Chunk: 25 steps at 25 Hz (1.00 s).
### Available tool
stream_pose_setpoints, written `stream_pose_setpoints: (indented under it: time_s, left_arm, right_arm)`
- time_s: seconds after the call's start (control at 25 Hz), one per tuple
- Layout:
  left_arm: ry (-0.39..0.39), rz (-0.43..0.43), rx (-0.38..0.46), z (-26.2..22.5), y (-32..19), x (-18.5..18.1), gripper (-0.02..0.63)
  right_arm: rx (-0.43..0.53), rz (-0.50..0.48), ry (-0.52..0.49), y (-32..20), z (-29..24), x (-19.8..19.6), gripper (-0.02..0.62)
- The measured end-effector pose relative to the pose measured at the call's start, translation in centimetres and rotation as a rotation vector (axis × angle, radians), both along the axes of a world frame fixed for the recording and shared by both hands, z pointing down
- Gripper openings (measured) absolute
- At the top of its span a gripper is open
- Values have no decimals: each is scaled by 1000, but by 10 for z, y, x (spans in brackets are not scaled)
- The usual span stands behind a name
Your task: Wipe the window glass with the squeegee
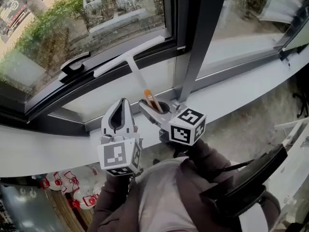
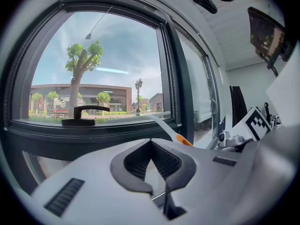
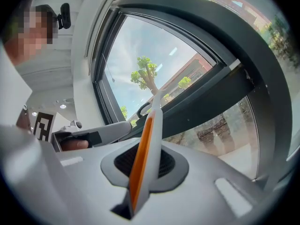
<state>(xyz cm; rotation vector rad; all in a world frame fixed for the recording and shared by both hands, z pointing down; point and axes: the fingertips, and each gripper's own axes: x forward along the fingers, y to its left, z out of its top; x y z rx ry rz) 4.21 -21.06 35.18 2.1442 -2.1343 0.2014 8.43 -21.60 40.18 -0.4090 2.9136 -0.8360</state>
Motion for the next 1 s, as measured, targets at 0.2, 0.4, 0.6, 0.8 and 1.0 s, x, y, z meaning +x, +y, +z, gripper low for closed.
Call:
stream_pose_setpoints:
  time_s: [0.2,0.4,0.6,0.8,1.0]
  left_arm:
    - [-8,-19,33,-1,56,-35,2]
    - [36,-27,32,14,98,-57,2]
    - [47,-5,37,20,122,-43,2]
    - [32,-13,45,19,132,-24,2]
    - [46,-32,35,19,142,-5,2]
  right_arm:
    - [102,88,2,43,-16,-13,23]
    - [163,142,24,88,-22,-22,23]
    - [206,134,29,121,-36,-16,23]
    - [233,106,10,131,-46,-1,23]
    - [259,99,1,140,-55,19,21]
